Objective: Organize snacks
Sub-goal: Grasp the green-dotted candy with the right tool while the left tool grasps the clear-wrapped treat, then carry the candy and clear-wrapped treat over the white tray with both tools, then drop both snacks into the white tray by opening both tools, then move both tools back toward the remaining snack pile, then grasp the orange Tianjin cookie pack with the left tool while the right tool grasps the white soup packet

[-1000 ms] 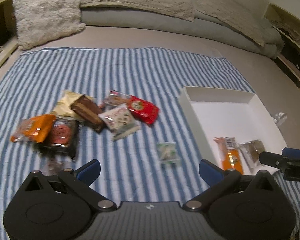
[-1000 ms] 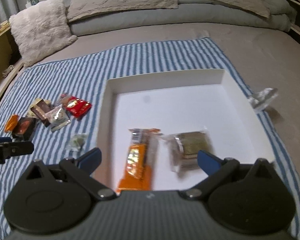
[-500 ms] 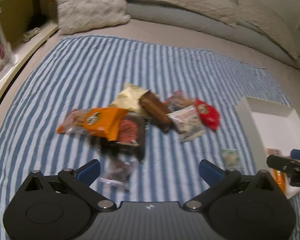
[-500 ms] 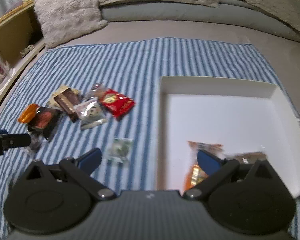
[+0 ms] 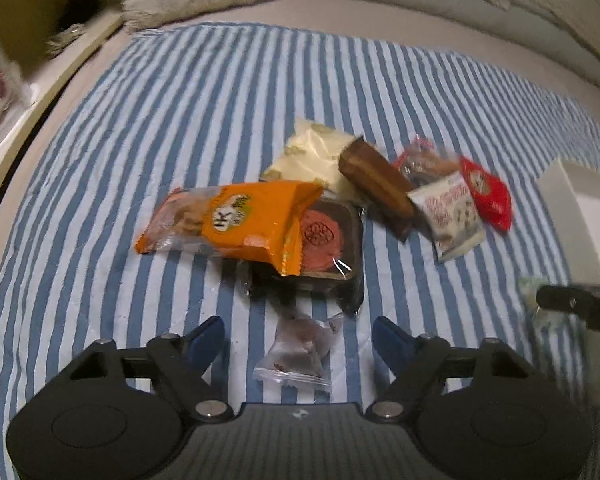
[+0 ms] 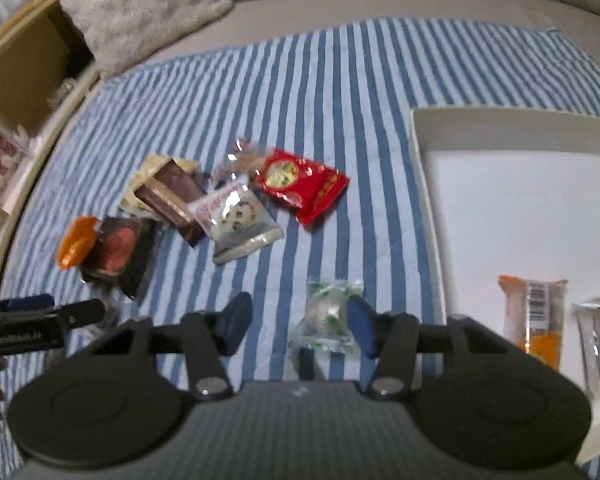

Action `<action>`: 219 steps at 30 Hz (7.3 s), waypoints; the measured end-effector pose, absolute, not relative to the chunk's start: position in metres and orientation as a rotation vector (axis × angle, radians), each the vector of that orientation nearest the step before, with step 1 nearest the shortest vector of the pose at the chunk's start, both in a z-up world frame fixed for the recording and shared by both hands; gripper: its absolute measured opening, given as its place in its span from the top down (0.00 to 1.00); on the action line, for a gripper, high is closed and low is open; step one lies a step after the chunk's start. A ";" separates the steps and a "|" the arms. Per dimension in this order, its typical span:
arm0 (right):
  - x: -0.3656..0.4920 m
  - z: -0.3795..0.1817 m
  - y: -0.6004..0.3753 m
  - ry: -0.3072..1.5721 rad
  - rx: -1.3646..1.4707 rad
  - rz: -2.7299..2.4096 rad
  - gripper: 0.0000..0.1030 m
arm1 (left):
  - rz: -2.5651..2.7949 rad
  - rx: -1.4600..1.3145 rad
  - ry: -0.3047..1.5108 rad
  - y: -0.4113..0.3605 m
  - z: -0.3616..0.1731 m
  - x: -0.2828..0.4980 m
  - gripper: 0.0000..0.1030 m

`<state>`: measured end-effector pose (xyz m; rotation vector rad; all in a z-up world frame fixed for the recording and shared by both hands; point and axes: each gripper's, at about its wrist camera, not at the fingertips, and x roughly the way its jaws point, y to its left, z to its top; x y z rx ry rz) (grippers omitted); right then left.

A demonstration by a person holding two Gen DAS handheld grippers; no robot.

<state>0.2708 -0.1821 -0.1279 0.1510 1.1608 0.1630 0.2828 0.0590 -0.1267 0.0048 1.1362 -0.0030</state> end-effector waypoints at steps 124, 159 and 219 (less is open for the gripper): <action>0.194 -0.072 -0.359 0.948 0.147 -0.087 0.31 | -0.386 -0.048 0.963 -0.185 -0.093 0.269 0.41; 0.166 -0.054 -0.330 0.885 0.097 -0.102 0.00 | -0.254 -0.026 0.914 -0.087 -0.069 0.243 0.00; 0.319 -0.131 -0.154 0.841 0.150 0.389 0.21 | 0.171 -0.169 0.921 0.117 -0.136 0.334 0.00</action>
